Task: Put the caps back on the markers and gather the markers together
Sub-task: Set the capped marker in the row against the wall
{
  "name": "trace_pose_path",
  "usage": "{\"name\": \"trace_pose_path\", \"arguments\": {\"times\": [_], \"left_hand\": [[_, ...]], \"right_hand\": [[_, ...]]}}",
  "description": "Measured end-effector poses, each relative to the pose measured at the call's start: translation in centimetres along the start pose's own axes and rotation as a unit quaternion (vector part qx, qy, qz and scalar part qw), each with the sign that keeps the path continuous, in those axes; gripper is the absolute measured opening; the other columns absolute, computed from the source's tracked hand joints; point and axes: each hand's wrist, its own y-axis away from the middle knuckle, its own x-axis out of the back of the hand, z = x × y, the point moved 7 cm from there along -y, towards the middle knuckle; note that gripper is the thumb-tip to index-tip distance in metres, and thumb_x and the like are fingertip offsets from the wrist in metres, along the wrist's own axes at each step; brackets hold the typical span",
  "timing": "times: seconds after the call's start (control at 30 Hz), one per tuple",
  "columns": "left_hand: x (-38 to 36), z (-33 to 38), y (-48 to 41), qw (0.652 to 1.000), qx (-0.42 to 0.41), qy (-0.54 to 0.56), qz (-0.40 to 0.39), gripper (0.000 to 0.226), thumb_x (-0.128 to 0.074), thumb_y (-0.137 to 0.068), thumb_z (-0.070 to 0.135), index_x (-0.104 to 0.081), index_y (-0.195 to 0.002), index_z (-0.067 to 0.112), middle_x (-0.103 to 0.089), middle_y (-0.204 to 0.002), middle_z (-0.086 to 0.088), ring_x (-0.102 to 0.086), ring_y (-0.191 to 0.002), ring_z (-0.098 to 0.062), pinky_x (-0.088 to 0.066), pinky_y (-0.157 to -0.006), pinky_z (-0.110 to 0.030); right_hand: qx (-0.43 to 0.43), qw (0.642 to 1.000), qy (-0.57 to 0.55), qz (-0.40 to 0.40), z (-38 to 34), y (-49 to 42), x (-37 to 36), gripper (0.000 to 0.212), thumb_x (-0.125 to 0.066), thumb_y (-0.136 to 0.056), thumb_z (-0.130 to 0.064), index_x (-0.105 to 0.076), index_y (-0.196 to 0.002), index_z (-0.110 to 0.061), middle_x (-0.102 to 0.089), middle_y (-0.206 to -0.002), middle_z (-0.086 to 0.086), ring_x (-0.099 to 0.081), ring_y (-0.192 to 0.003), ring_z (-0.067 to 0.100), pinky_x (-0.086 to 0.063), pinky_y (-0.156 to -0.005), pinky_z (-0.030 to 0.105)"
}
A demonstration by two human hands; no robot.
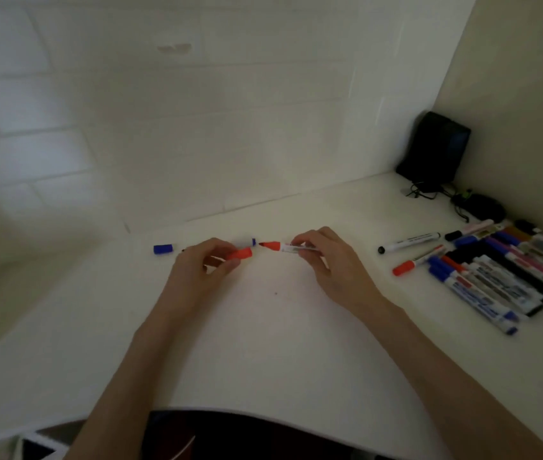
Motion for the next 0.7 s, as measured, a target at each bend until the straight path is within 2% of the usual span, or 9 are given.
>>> {"name": "trace_pose_path", "arguments": {"times": [0.13,0.27,0.33,0.47,0.6,0.7], "left_hand": [[-4.3,2.7,-1.5,0.999,-0.018,0.021,-0.042,0.013,-0.072,-0.087,0.026,-0.07,-0.099,0.031,-0.072,-0.096,0.017,-0.068,-0.083,0.0,-0.049,-0.072,-0.024],[-7.1,4.7,-1.9,0.997,-0.042,0.025,-0.063,0.014,-0.074,-0.086,0.021,-0.071,-0.095,0.031,-0.072,-0.089,0.017,-0.069,-0.078,-0.001,-0.046,-0.065,-0.023],[-7.7,5.4,-1.9,0.996,-0.052,0.023,-0.068,0.014,-0.074,-0.086,0.021,-0.071,-0.096,0.03,-0.072,-0.088,0.017,-0.069,-0.078,-0.001,-0.047,-0.065,-0.024],[-7.8,5.6,-1.7,0.995,-0.053,0.044,-0.071,0.014,-0.074,-0.086,0.017,-0.072,-0.097,0.026,-0.073,-0.09,0.011,-0.07,-0.075,-0.006,-0.052,-0.066,-0.035],[-7.6,5.2,-1.1,0.995,-0.048,0.059,-0.07,0.015,-0.072,-0.087,0.016,-0.072,-0.098,0.026,-0.073,-0.091,0.007,-0.069,-0.075,-0.011,-0.053,-0.067,-0.037],[-7.5,4.7,-0.9,0.994,-0.049,0.051,-0.078,0.016,-0.073,-0.087,0.019,-0.072,-0.099,0.03,-0.073,-0.092,0.009,-0.068,-0.076,-0.011,-0.054,-0.069,-0.04]], "right_hand": [[-0.004,0.998,0.044,0.036,1.7,2.4,4.5,0.016,-0.058,-0.099,-0.015,-0.067,-0.112,-0.017,-0.057,-0.101,-0.001,-0.057,-0.089,0.016,-0.05,-0.077,0.035],[-0.008,0.995,0.084,0.049,2.7,4.1,6.6,0.017,-0.058,-0.098,-0.015,-0.068,-0.112,-0.016,-0.058,-0.103,0.0,-0.057,-0.089,0.017,-0.05,-0.077,0.036],[-0.007,0.994,0.091,0.053,3.0,4.5,6.9,0.017,-0.06,-0.098,-0.015,-0.068,-0.112,-0.017,-0.058,-0.103,-0.001,-0.056,-0.088,0.017,-0.049,-0.077,0.036],[0.001,0.993,0.106,0.05,2.9,4.6,6.6,0.018,-0.062,-0.096,-0.014,-0.07,-0.112,-0.018,-0.058,-0.101,-0.001,-0.055,-0.084,0.016,-0.046,-0.075,0.033],[0.005,0.993,0.113,0.038,2.6,4.7,5.9,0.019,-0.06,-0.098,-0.015,-0.069,-0.114,-0.02,-0.059,-0.101,-0.002,-0.053,-0.085,0.015,-0.041,-0.075,0.028],[0.009,0.993,0.111,0.033,2.5,4.9,5.6,0.02,-0.055,-0.101,-0.02,-0.069,-0.115,-0.022,-0.061,-0.098,-0.003,-0.055,-0.083,0.016,-0.041,-0.076,0.03]]}}
